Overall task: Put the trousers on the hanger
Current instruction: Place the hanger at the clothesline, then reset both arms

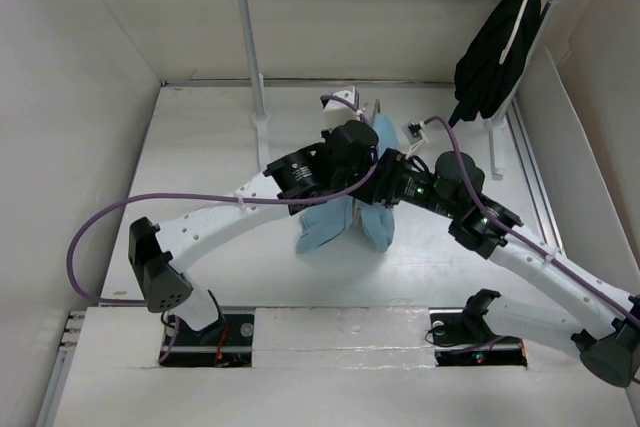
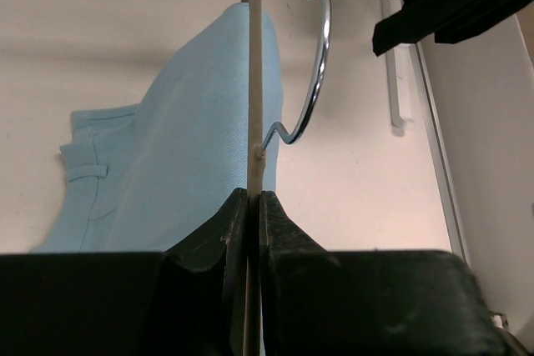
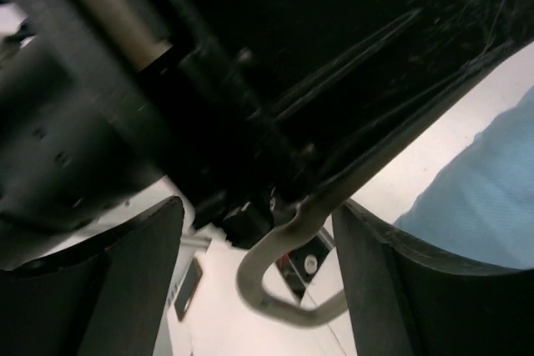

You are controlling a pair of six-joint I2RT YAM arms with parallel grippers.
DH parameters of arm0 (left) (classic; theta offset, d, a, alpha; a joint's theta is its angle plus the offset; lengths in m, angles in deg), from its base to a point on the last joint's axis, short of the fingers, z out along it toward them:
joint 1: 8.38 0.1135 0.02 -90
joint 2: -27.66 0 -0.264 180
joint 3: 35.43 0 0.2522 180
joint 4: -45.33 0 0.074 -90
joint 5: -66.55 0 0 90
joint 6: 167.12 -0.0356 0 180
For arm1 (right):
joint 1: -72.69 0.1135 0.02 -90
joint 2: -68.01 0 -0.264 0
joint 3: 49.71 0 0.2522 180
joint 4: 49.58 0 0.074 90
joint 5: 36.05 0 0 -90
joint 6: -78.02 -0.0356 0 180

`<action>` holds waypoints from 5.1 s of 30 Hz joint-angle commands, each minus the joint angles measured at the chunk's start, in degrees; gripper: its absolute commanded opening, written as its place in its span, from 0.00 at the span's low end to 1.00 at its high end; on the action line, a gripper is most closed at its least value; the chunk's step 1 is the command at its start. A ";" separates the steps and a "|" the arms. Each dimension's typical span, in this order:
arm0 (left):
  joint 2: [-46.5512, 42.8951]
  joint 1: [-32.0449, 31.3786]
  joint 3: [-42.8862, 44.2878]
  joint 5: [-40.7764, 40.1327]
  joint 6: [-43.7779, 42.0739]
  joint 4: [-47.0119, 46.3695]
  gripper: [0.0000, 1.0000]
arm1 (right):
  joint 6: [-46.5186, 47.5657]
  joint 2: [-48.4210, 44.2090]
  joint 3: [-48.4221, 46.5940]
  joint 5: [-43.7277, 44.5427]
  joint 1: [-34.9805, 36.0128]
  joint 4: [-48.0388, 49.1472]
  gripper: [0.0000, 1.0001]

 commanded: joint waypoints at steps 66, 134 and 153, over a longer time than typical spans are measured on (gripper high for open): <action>-26.17 5.03 -9.52 7.19 -2.06 -2.86 0.39 | -29.89 15.22 -22.43 11.49 -31.73 43.97 0.00; -25.21 5.03 -2.85 1.93 -7.77 2.24 0.77 | 5.94 4.33 -29.38 11.04 -41.59 -0.74 1.00; -35.30 5.03 -13.64 -5.55 -4.71 10.76 0.99 | 31.61 -33.43 -4.26 10.86 -38.68 -39.20 1.00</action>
